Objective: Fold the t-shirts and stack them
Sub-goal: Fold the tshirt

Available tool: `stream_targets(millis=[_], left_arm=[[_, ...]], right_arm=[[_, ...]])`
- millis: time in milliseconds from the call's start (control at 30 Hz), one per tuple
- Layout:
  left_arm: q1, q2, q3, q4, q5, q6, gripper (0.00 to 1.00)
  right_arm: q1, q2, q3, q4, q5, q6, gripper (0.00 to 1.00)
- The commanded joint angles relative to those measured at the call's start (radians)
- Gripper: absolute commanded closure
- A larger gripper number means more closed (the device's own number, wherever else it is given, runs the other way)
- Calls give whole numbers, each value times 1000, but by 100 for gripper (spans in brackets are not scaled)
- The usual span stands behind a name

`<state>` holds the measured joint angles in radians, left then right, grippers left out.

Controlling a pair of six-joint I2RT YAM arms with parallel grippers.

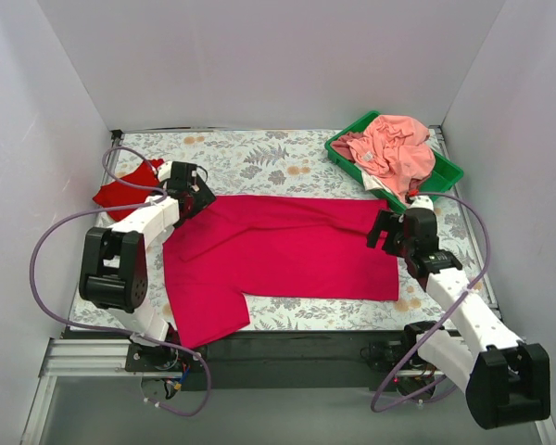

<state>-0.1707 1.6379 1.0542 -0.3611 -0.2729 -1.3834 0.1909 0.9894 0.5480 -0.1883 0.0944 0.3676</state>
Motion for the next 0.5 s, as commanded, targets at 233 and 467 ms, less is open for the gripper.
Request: stream_targets(millis=[233,467], left_arm=[[13,140,108,-19,-91,27,38],[13,207,164,-71,-115,23,57]], right_arm=[[-4,-195,-65,38,277,85,2],[-4,-221,-82,38,315,83,1]])
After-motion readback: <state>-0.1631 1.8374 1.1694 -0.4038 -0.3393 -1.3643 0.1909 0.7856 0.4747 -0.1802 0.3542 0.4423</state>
